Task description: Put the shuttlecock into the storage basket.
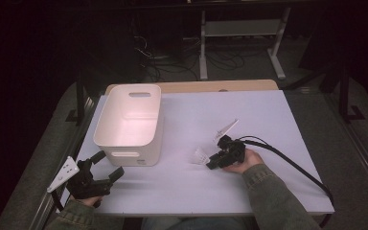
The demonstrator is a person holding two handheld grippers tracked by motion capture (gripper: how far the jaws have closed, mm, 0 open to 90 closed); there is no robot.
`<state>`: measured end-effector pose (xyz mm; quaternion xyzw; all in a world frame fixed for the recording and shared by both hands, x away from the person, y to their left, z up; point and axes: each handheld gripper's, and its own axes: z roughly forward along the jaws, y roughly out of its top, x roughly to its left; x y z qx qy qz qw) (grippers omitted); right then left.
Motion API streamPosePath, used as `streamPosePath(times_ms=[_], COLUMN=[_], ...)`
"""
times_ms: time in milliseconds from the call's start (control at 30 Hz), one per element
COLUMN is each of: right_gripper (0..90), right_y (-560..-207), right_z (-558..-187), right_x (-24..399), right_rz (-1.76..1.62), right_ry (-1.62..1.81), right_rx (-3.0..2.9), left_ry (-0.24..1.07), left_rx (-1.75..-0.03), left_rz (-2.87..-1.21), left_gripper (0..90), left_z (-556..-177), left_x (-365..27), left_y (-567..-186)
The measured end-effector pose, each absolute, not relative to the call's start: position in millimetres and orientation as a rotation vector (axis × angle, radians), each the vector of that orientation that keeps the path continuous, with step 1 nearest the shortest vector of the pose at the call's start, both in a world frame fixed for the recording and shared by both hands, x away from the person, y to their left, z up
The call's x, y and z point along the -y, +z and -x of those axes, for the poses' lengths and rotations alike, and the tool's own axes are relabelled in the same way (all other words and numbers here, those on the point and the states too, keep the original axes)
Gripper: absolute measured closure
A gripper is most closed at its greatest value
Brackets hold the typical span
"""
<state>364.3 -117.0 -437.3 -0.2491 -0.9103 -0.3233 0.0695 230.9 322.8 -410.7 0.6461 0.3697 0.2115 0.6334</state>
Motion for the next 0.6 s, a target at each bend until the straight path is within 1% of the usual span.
streamPosePath(times_ms=[233, 600], right_gripper=[63.7, 63.8], right_y=[-435.0, -417.8], right_z=[-364.5, -363.1], right_x=[117.8, 119.8], right_rz=[0.745, 0.76], right_ry=[-0.994, -1.102], right_rx=[2.735, 2.689], left_ry=[0.485, 0.487], left_rx=[-0.844, -0.846], left_rz=[-1.477, -1.478], left_gripper=[0.0, 0.0], left_z=[-230.8, -230.7], left_x=[-322.7, -322.7], left_y=[-410.5, -410.5])
